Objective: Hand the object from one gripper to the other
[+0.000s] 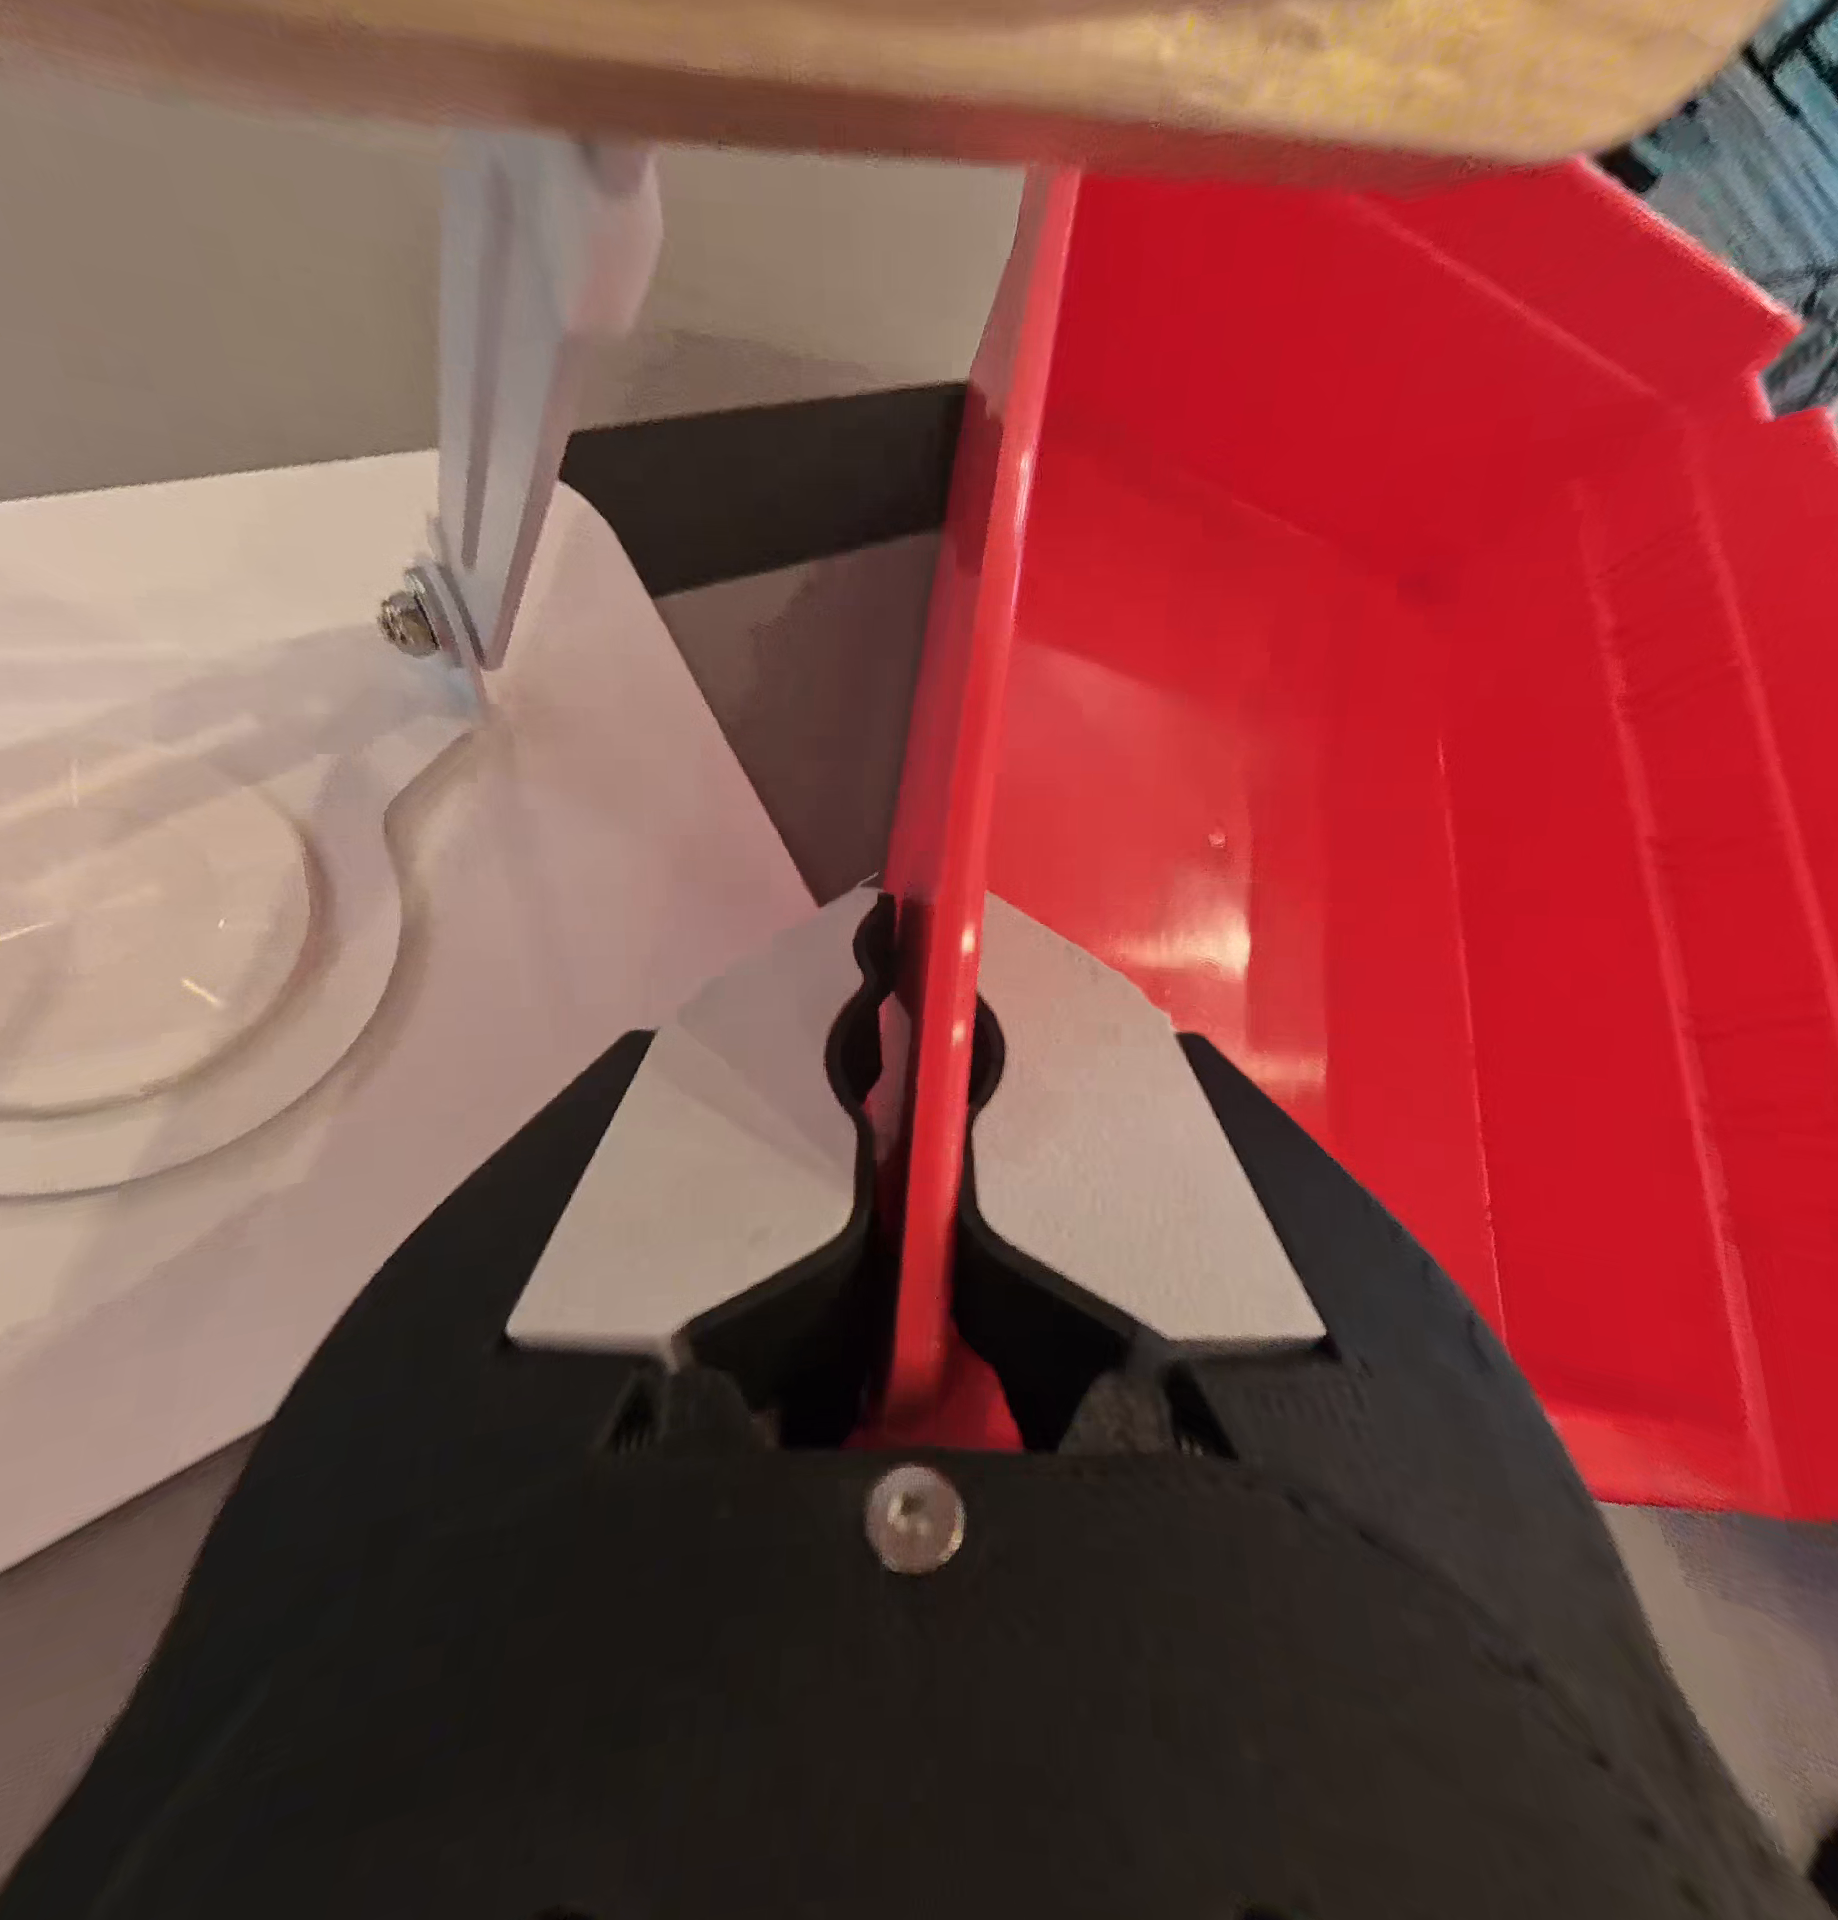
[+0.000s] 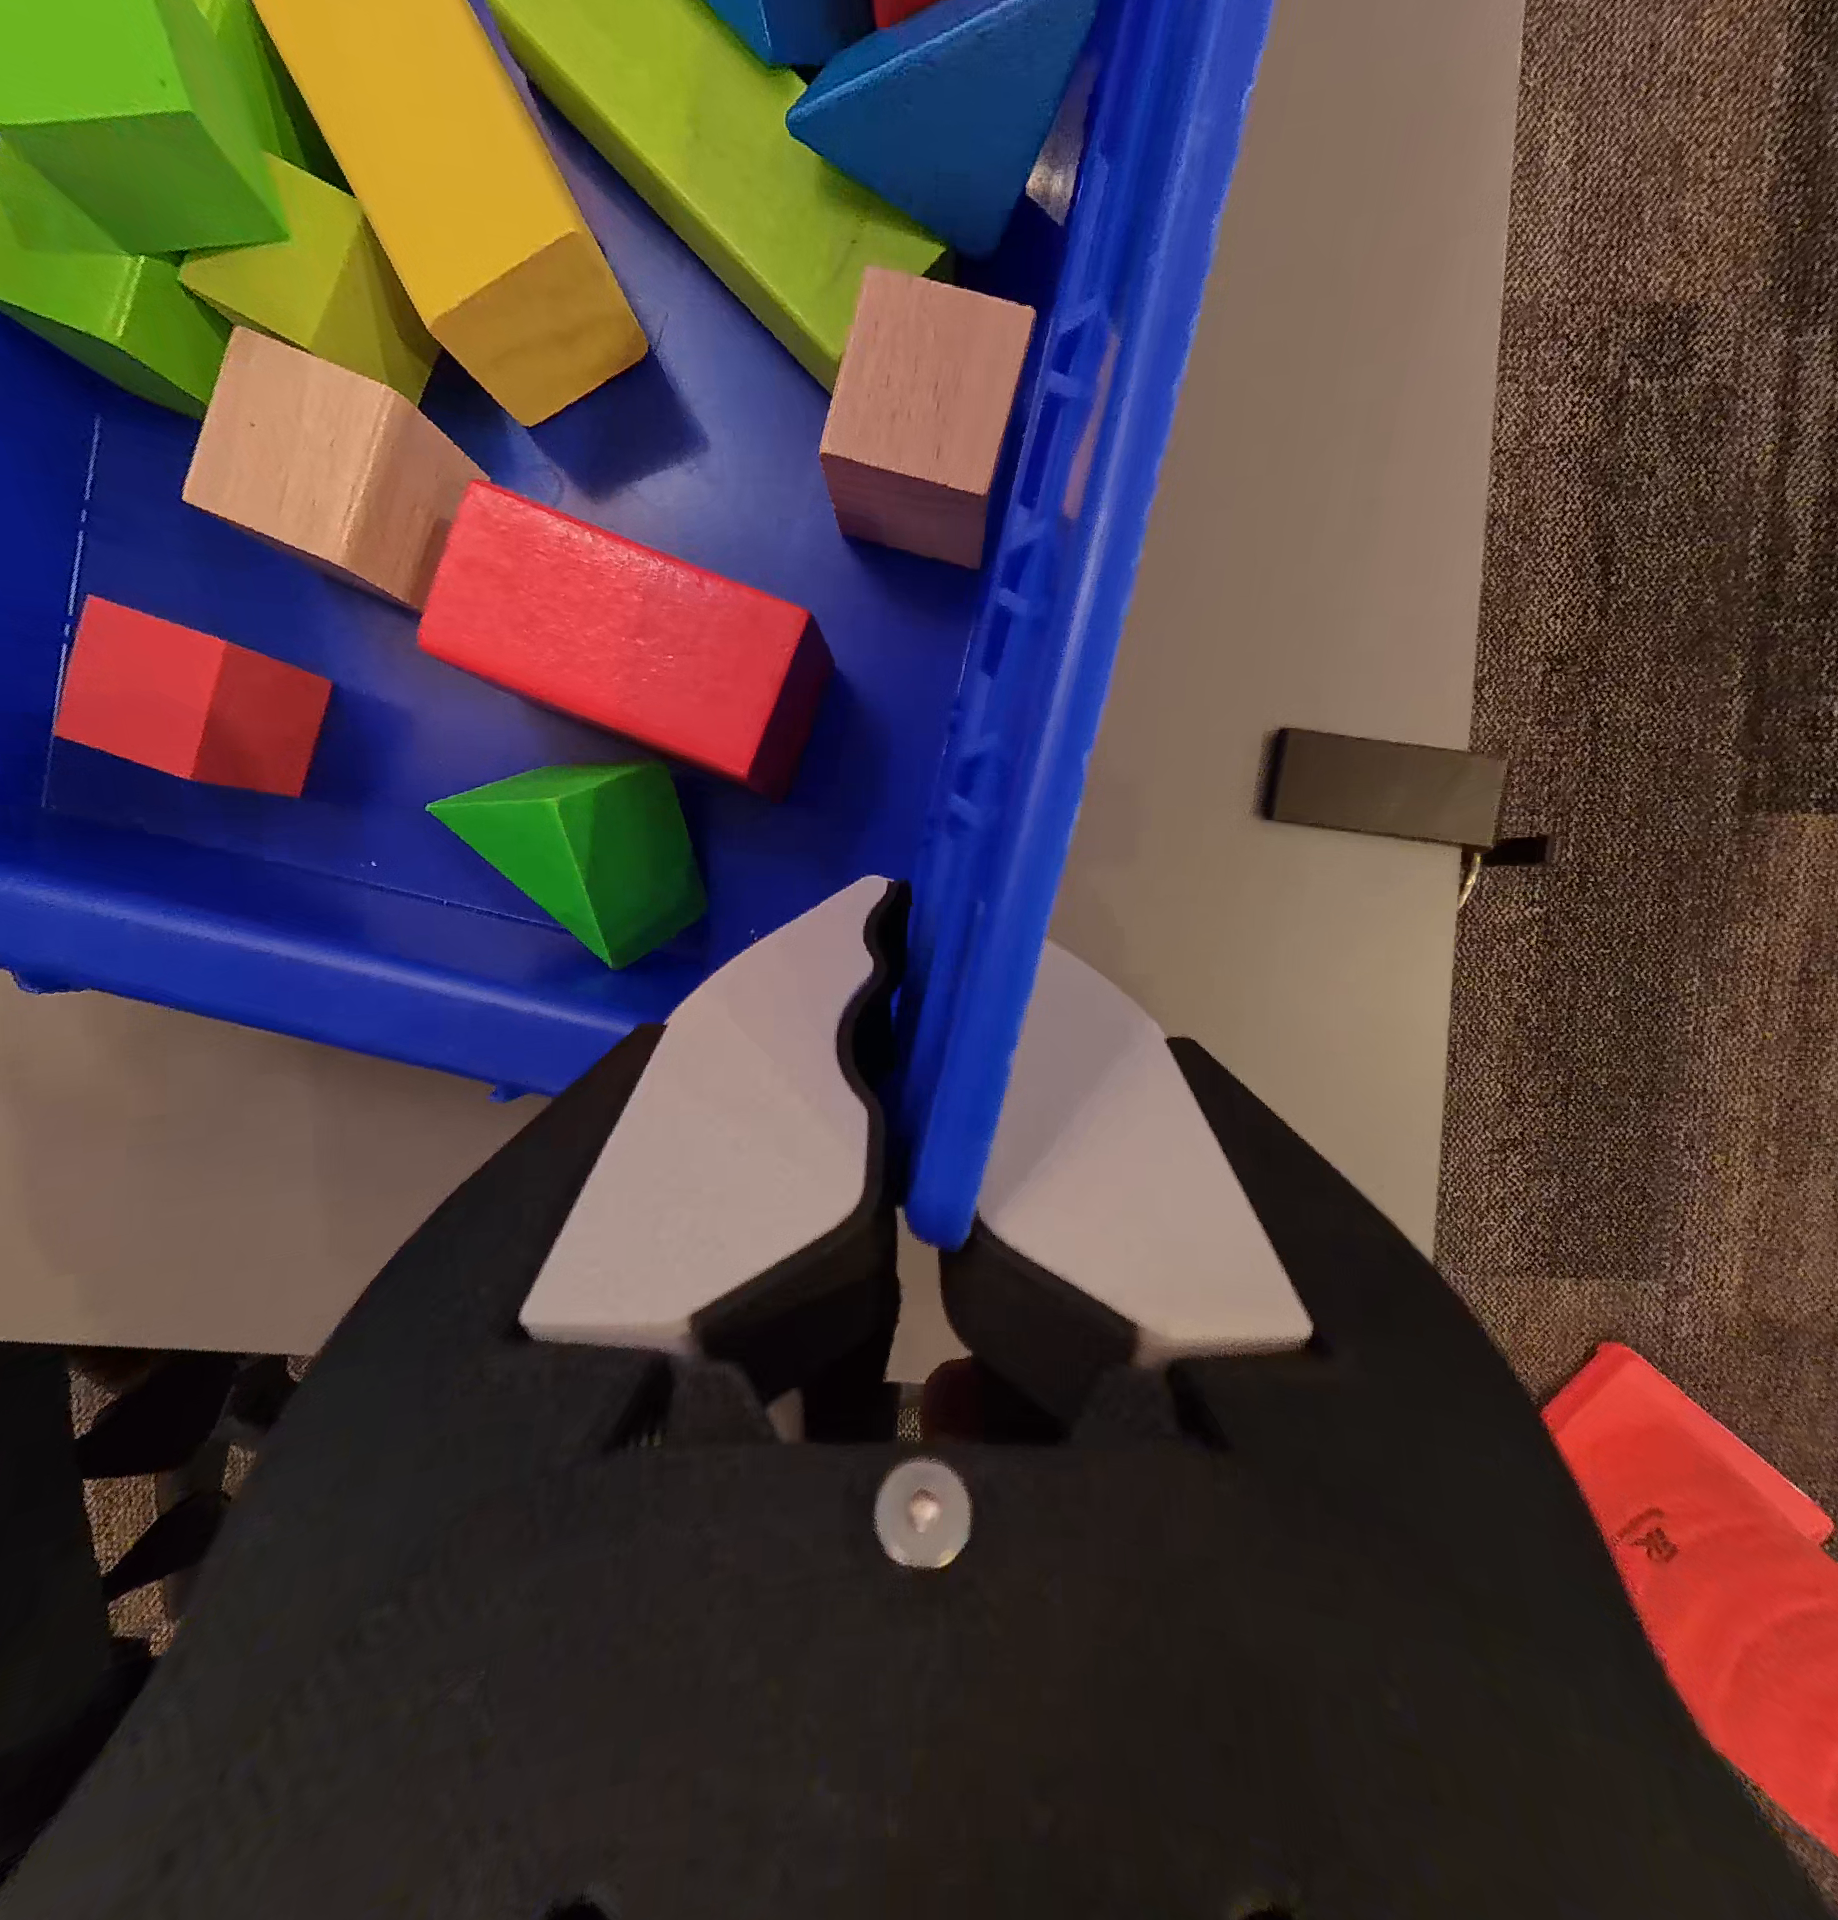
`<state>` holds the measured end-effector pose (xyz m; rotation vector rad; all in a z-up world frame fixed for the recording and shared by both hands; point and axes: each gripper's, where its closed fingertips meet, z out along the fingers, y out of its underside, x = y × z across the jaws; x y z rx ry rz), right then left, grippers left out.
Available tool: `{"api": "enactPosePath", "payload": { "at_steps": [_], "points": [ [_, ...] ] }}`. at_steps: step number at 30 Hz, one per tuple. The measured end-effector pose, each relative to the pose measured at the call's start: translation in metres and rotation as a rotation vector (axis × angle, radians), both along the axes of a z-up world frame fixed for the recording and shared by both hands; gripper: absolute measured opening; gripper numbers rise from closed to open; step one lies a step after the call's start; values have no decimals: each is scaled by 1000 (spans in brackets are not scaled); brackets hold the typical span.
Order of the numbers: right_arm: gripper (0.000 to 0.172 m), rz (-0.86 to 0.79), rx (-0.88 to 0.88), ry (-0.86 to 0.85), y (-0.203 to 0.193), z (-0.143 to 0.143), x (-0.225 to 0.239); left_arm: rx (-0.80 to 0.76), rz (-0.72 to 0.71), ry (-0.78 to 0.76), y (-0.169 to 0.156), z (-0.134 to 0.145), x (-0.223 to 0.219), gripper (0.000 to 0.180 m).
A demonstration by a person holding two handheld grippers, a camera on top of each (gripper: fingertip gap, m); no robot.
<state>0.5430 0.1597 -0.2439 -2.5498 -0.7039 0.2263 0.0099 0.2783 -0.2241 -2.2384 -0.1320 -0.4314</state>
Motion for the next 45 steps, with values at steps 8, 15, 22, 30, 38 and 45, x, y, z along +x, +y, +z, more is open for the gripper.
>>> {"api": "enactPosePath", "payload": {
  "at_steps": [8,15,22,30,38,45],
  "points": [
    [3,15,-4,-4,-19,0,2,62,95,-364,16,0,58,65],
    [3,46,-11,-4,-34,0,5,148,-28,-480,21,13,115,111],
    [4,69,-9,-5,-47,0,10,124,-3,-599,-9,18,111,111],
    [4,78,-9,5,-67,0,16,133,-194,-485,-89,33,193,110],
    [32,125,-30,74,-75,-1,9,-4,-467,-563,-135,35,282,106],
    [18,144,-1,82,-67,3,1,-171,-674,-685,-161,31,351,105]
  ]
}}
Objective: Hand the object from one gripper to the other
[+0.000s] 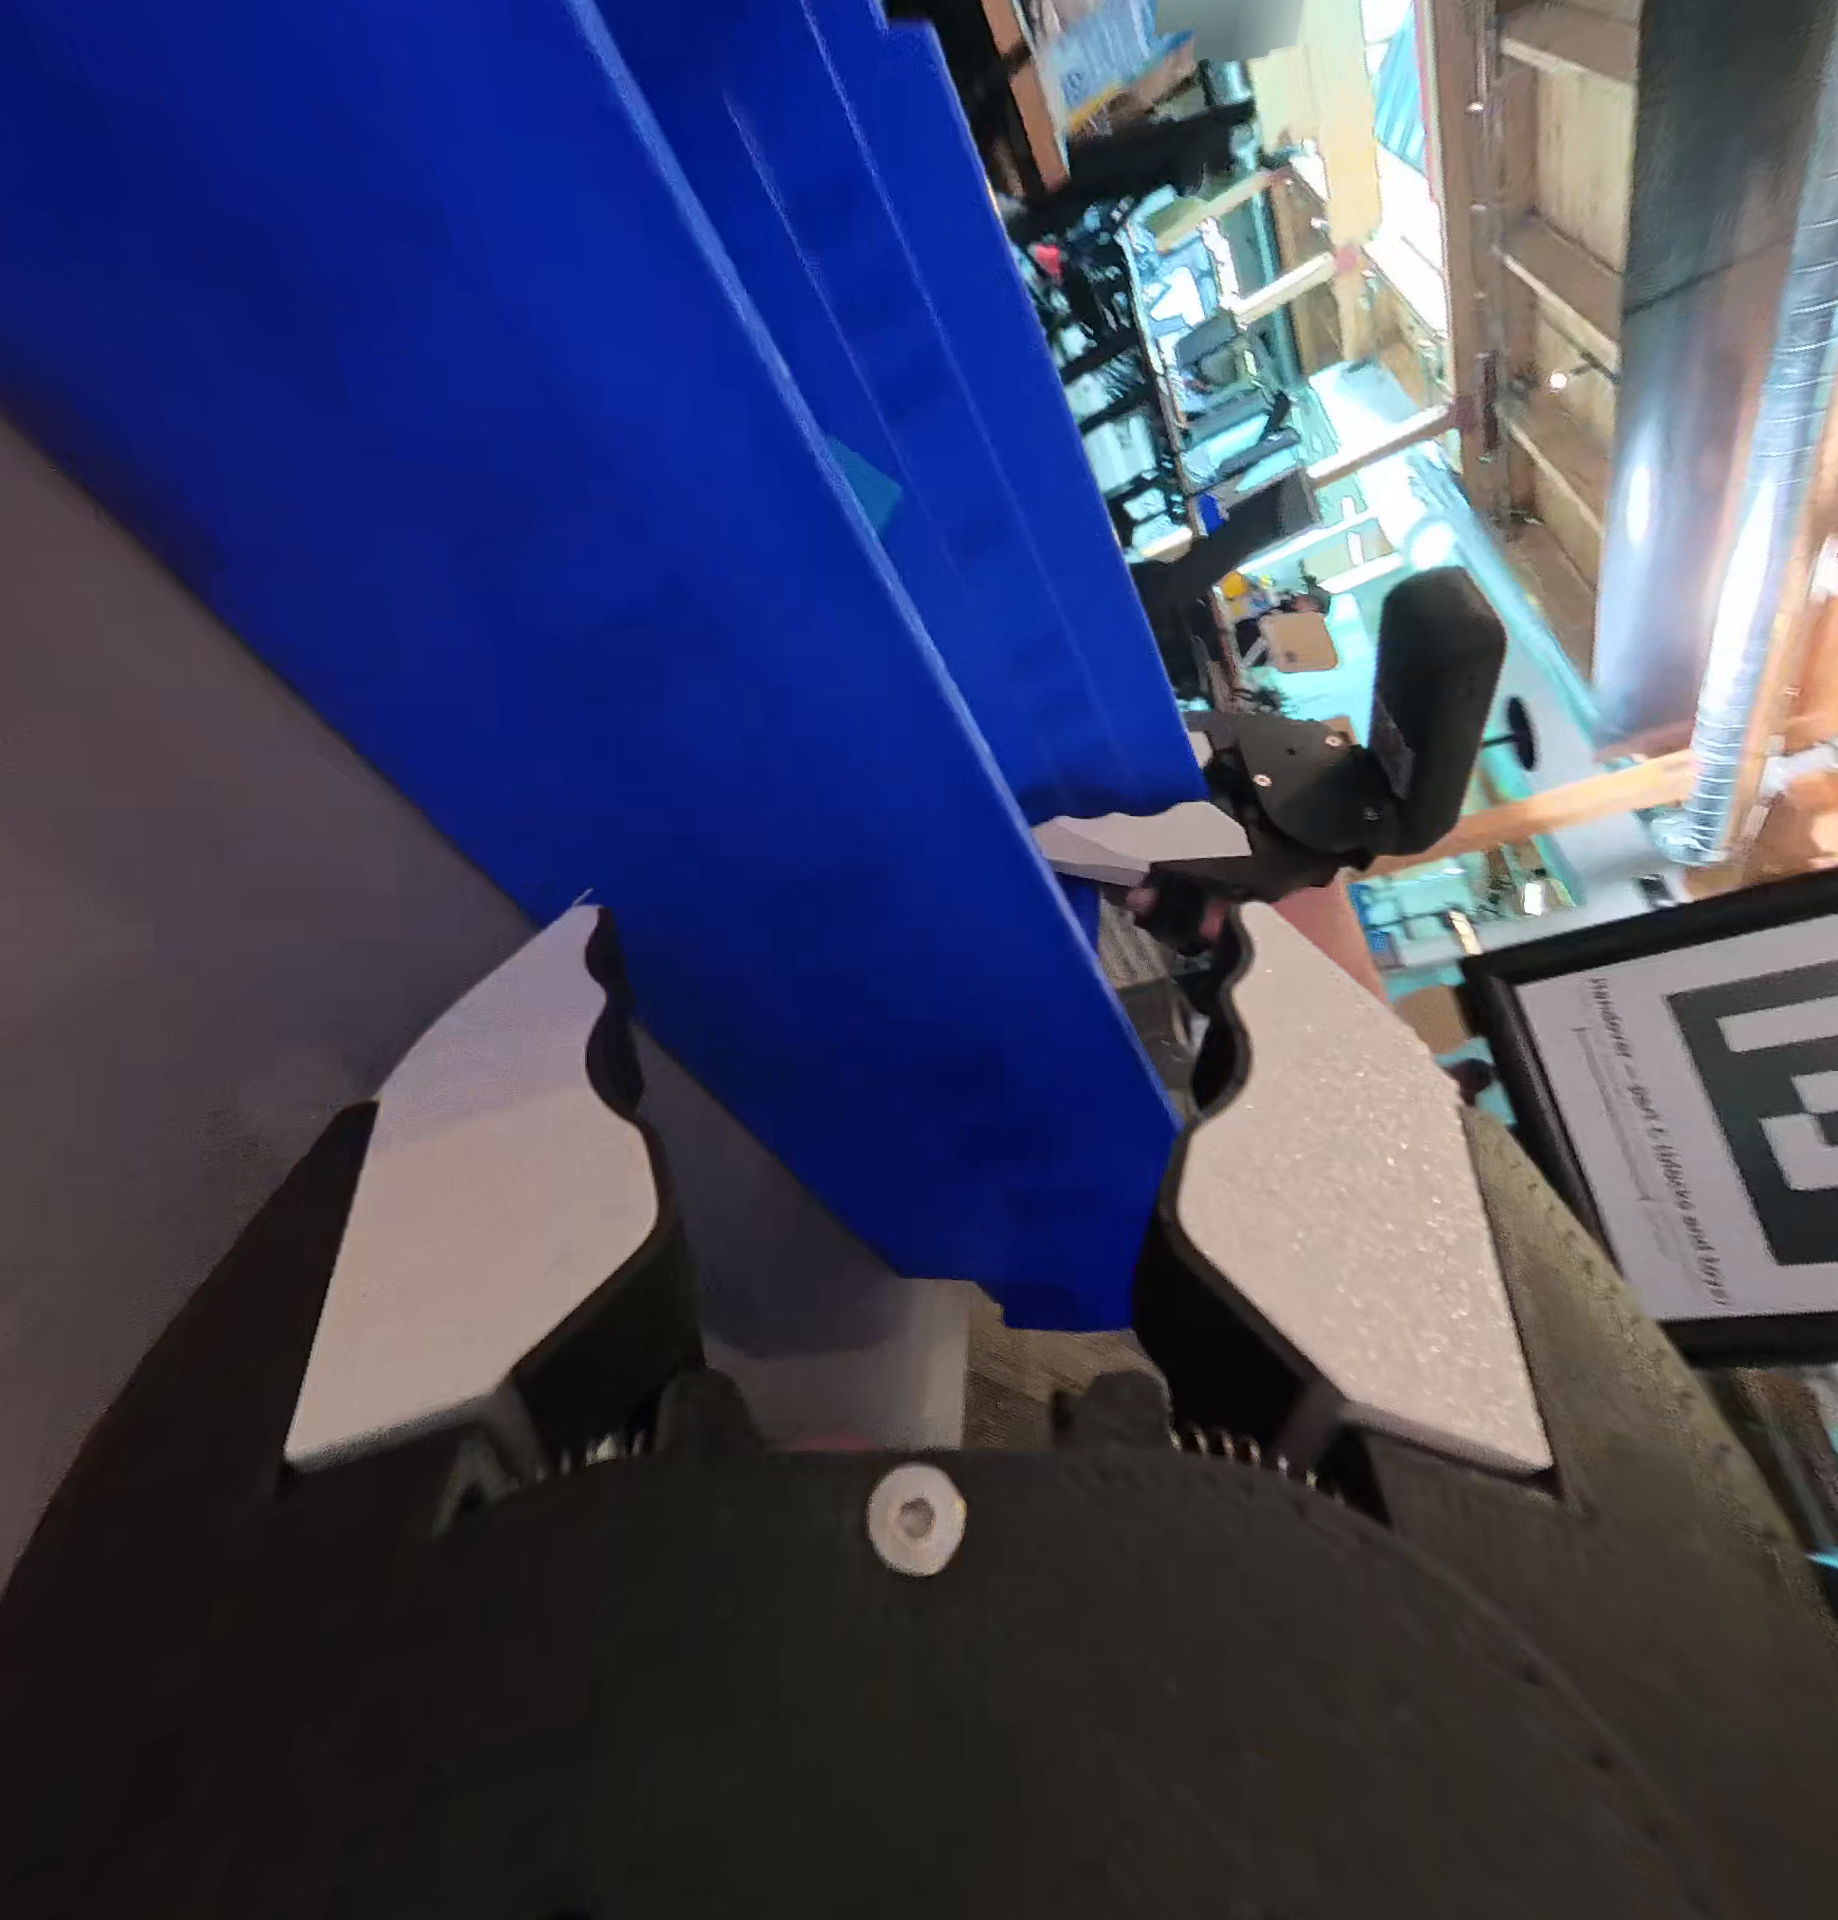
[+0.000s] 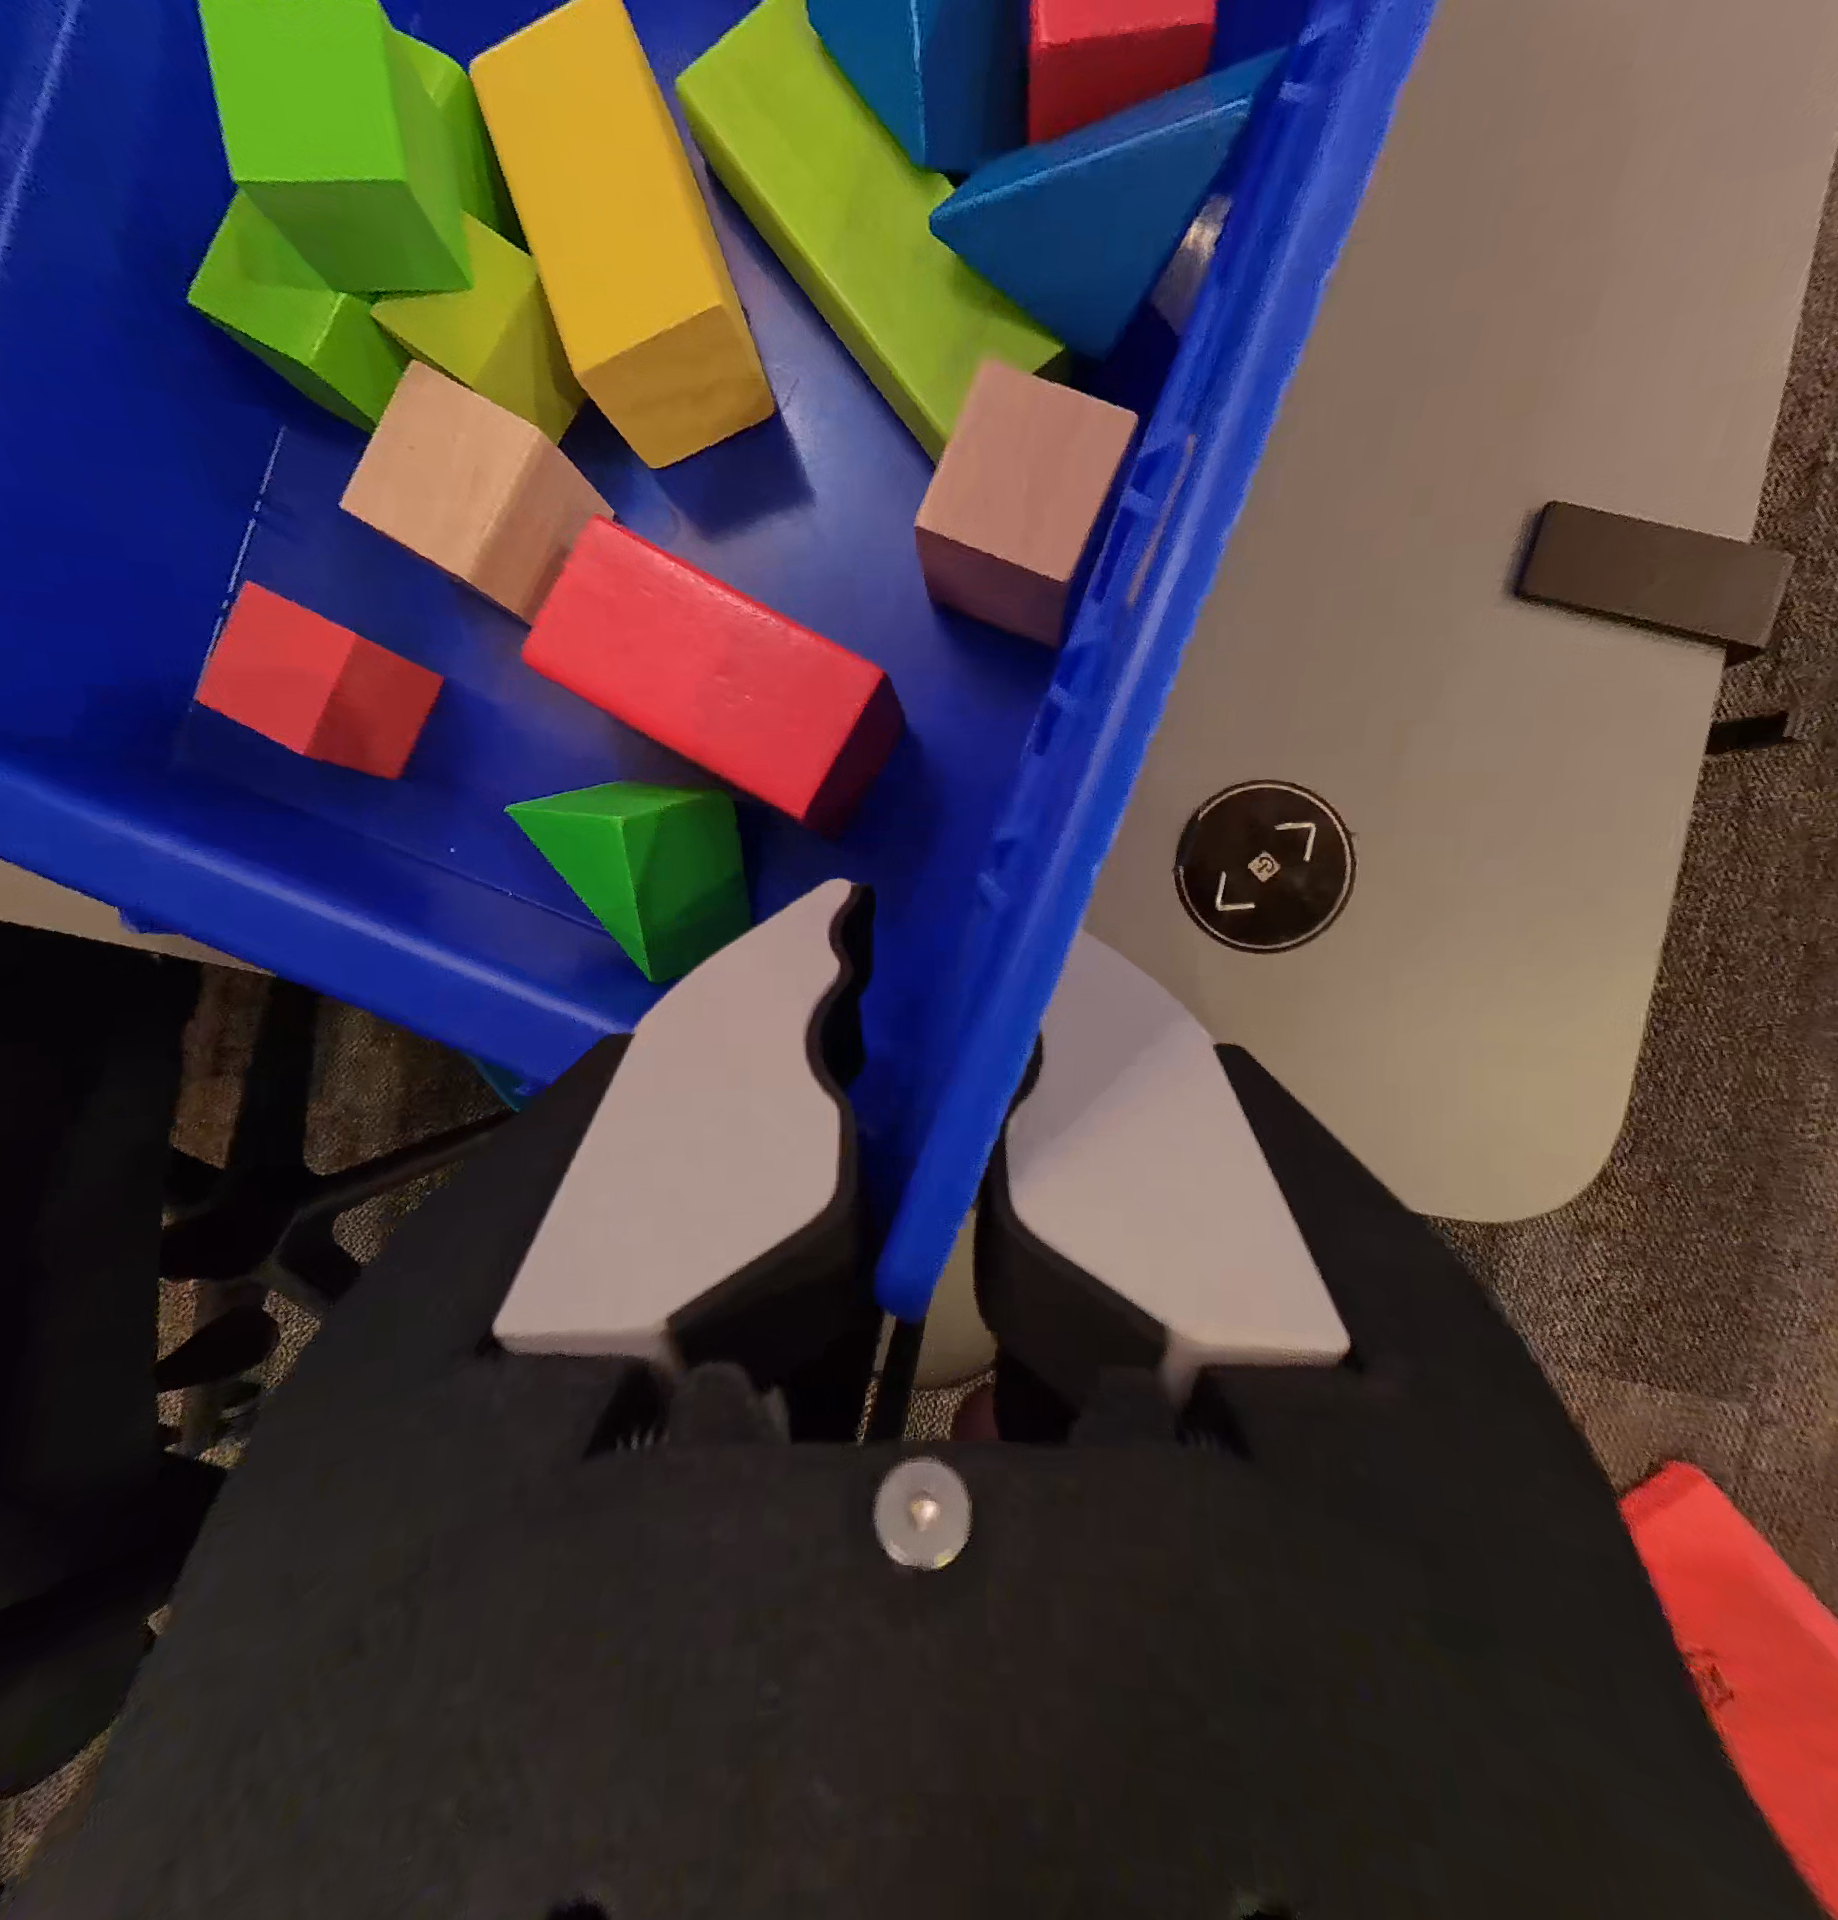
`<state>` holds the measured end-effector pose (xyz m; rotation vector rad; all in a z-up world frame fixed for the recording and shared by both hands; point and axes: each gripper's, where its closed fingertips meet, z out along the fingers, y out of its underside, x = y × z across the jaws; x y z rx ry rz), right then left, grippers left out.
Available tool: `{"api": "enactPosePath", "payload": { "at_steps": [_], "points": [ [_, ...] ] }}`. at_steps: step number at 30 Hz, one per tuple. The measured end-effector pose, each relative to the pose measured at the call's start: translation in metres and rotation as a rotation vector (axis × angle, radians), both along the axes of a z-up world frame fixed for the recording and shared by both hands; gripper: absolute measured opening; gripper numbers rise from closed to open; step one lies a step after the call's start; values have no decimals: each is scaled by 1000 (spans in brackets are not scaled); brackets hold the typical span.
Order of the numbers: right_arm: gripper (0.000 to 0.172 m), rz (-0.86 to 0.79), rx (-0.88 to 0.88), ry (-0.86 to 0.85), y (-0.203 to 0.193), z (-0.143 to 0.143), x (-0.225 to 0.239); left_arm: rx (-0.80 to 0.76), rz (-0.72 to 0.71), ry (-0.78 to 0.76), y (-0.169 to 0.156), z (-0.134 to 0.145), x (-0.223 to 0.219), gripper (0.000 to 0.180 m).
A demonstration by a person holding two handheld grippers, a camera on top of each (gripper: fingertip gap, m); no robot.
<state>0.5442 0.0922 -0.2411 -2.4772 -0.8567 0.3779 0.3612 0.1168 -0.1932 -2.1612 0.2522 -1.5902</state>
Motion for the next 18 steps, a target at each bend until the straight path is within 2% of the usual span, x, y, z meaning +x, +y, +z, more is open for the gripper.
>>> {"api": "enactPosePath", "payload": {
  "at_steps": [5,12,18],
  "points": [
    [8,-99,-5,-46,4,0,14,-78,23,-51,4,-4,15,106],
    [6,-118,-8,-83,-4,10,18,-17,7,-8,-10,4,28,131],
    [4,-132,-41,-63,-14,14,22,0,16,-31,-21,12,33,135]
  ]
}}
